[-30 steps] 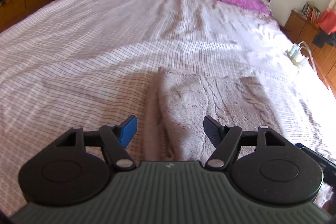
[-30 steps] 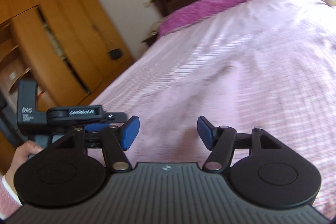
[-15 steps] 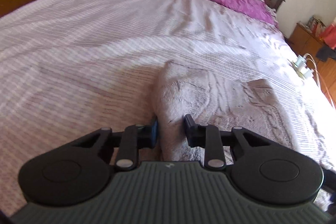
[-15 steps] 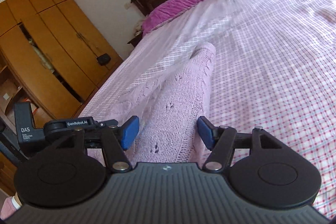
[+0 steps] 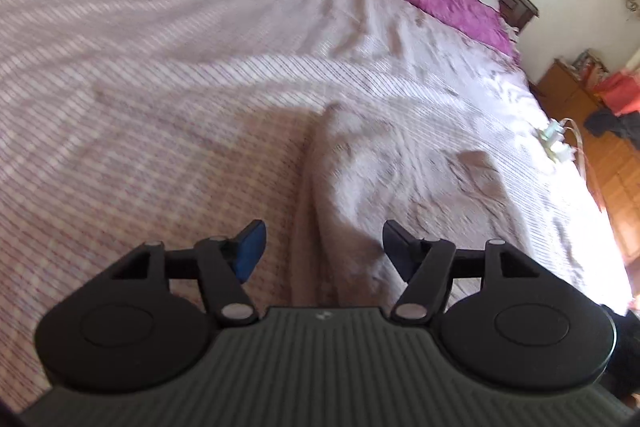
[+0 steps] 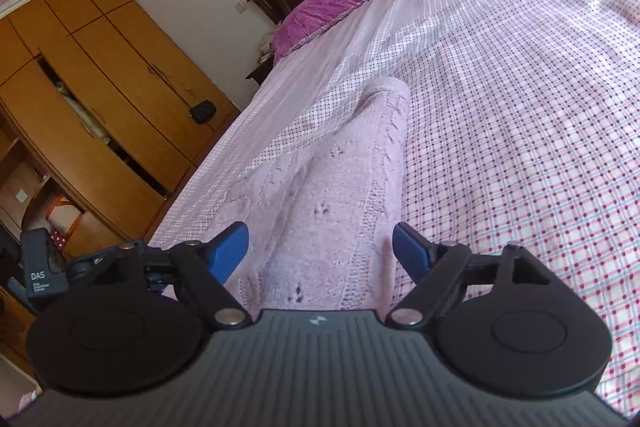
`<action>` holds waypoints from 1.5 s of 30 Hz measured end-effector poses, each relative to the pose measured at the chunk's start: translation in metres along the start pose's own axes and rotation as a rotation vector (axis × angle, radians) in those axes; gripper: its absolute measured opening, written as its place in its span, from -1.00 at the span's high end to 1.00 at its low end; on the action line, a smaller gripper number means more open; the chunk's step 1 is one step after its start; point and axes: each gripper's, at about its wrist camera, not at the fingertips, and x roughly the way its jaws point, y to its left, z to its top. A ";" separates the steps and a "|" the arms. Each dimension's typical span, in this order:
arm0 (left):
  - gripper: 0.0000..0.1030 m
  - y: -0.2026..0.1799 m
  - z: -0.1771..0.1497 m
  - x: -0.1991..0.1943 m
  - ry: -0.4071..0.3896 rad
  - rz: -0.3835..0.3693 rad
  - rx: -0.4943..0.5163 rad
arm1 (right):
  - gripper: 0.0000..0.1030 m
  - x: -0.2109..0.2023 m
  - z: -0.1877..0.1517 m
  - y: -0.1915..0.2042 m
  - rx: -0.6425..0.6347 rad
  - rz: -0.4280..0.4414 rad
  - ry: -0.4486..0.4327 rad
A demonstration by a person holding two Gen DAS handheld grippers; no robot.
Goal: Fold small clothes
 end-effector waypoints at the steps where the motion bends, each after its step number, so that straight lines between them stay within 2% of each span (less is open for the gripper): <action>1: -0.29 -0.001 -0.003 0.002 0.014 -0.026 -0.010 | -0.68 0.001 -0.001 -0.002 0.000 -0.006 0.007; 3: -0.43 -0.003 -0.007 0.009 0.049 -0.064 -0.003 | -0.68 0.009 -0.001 -0.005 0.001 -0.030 0.046; 4: -0.58 -0.005 -0.008 0.014 0.068 -0.067 0.008 | -0.68 0.013 -0.002 -0.007 0.004 -0.025 0.060; 8: -0.68 -0.014 -0.018 0.027 0.072 -0.060 0.064 | -0.69 0.026 -0.005 -0.013 0.012 0.018 0.090; 12: -0.76 -0.006 -0.020 0.035 0.063 -0.114 0.022 | -0.71 0.040 -0.006 -0.017 0.011 0.067 0.103; 17: -0.75 -0.004 -0.019 0.039 0.070 -0.178 0.003 | -0.78 0.055 -0.008 -0.016 0.003 0.104 0.095; 18: -0.74 -0.005 -0.019 0.040 0.074 -0.196 0.002 | -0.78 0.058 -0.008 -0.015 -0.001 0.110 0.093; 20: -0.39 -0.010 -0.020 0.044 0.087 -0.218 -0.001 | -0.79 0.062 -0.008 -0.013 -0.009 0.119 0.090; 21: -0.31 -0.009 -0.020 0.044 0.094 -0.231 -0.016 | -0.75 0.064 -0.007 -0.013 -0.004 0.117 0.083; 23: -0.03 -0.006 -0.021 0.045 0.097 -0.250 -0.064 | -0.26 0.066 -0.005 -0.015 0.029 0.092 0.069; 26: 0.15 -0.003 -0.018 0.040 0.093 -0.277 -0.115 | -0.08 0.064 0.002 -0.021 0.095 0.120 0.069; 31: 0.21 -0.018 -0.015 0.022 0.061 -0.303 -0.131 | -0.01 0.048 0.021 -0.014 0.165 0.157 0.063; 35: 0.22 -0.032 -0.018 0.014 0.088 -0.338 -0.172 | -0.01 0.024 0.035 -0.008 0.180 0.159 0.077; 41: 0.22 -0.055 -0.038 -0.006 0.107 -0.402 -0.172 | -0.01 -0.033 0.041 -0.006 0.138 0.153 0.046; 45: 0.22 -0.074 -0.057 -0.020 0.134 -0.412 -0.145 | -0.01 -0.079 0.030 -0.006 0.114 0.130 0.043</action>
